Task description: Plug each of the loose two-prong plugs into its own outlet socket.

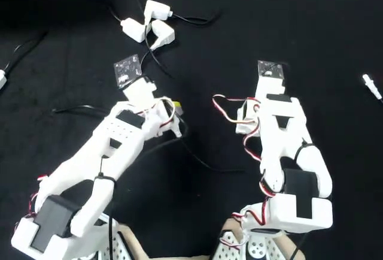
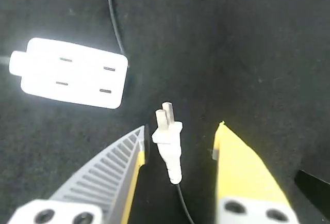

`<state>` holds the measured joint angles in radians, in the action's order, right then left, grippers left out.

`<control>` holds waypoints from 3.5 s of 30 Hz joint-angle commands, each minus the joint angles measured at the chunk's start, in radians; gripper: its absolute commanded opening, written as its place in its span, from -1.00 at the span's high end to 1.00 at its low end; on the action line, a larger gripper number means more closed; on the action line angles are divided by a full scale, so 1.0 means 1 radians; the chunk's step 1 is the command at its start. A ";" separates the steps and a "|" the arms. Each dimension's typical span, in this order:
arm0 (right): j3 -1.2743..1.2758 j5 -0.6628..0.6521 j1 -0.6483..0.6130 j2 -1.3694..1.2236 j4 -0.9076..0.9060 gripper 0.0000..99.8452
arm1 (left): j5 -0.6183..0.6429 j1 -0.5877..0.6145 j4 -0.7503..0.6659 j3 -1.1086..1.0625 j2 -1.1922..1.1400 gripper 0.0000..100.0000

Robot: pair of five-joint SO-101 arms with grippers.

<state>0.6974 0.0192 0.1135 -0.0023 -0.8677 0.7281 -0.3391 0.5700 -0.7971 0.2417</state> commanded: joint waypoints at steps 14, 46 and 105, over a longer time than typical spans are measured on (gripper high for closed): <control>-0.001 0.003 0.008 0.041 0.012 0.52 | 0.054 -0.022 0.160 0.217 -0.238 0.55; -0.001 0.003 0.008 0.041 0.012 0.52 | 0.054 -0.091 -0.005 0.208 -0.292 0.55; -0.061 0.014 0.049 0.035 0.064 0.52 | -0.764 -0.140 -0.703 -0.878 1.312 0.94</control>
<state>0.6759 0.0192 0.1857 -0.0023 -0.8309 -0.0361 -0.4726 0.0084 -1.5382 1.4784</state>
